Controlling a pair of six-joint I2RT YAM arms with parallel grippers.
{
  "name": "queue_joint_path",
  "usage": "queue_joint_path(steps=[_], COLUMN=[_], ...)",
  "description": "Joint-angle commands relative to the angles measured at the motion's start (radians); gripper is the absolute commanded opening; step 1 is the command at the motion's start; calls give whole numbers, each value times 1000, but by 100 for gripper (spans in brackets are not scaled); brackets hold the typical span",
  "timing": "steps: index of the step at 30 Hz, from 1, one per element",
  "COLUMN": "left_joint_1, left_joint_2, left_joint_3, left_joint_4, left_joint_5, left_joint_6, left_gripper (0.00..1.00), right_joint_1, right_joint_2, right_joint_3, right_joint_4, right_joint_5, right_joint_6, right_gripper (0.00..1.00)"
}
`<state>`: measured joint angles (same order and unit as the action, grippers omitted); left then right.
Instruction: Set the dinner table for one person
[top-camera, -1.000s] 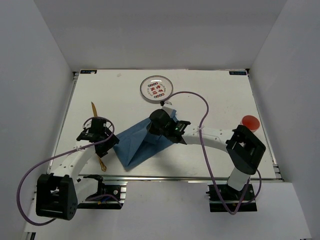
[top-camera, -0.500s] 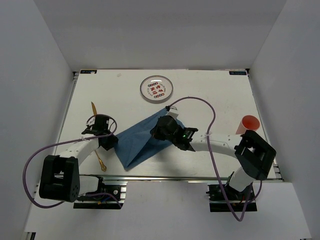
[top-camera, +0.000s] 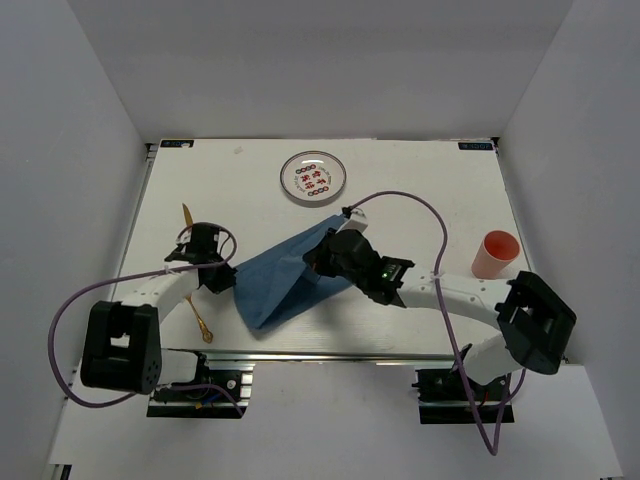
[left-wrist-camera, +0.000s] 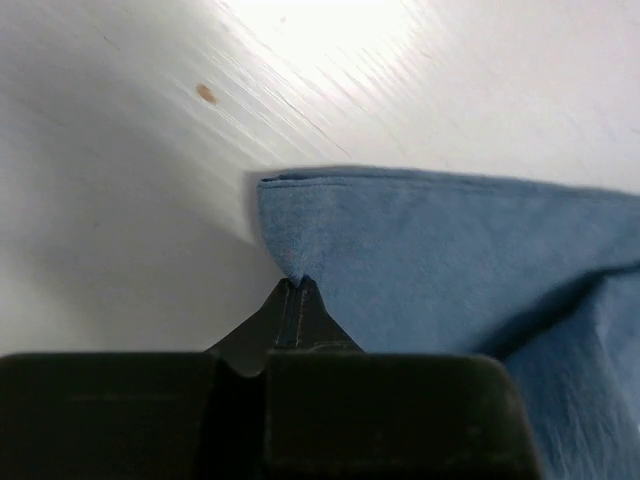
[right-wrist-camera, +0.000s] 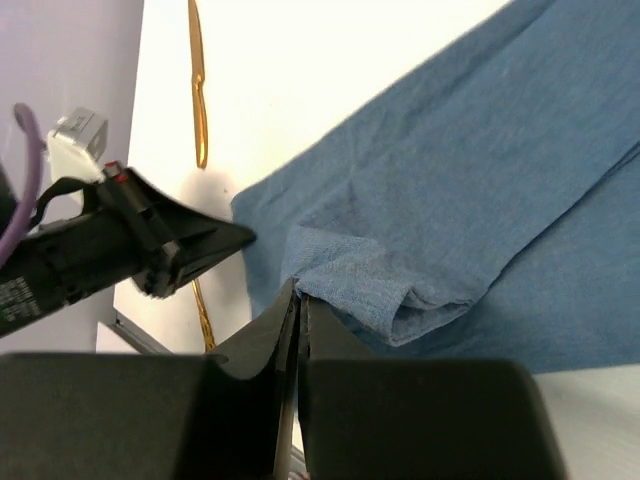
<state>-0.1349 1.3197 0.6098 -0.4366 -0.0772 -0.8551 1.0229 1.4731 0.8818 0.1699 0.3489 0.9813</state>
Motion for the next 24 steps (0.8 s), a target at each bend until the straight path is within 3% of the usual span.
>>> queue_joint_path(steps=[1, 6, 11, 16, 21, 24], left_joint_1=[-3, -3, 6, 15, 15, 15], left_joint_2=[-118, -205, -80, 5, 108, 208], left_joint_3=[114, 485, 997, 1140, 1272, 1419], left_joint_4=[-74, -187, -349, -295, -177, -202], left_joint_5=[45, -7, -22, -13, 51, 48], left_joint_6=[37, 13, -74, -192, -115, -63], left_gripper=[0, 0, 0, 0, 0, 0], right_joint_1=[-49, -150, -306, -450, -537, -601], right_joint_2=[-100, -192, -145, 58, 118, 211], right_joint_3=[54, 305, 764, 1133, 1154, 1300], right_joint_4=[-7, -272, -553, -789, -666, -705], right_joint_5=[64, 122, 84, 12, -132, -182], right_joint_6=[-68, -234, -380, -466, -523, -536], right_gripper=[0, 0, 0, 0, 0, 0])
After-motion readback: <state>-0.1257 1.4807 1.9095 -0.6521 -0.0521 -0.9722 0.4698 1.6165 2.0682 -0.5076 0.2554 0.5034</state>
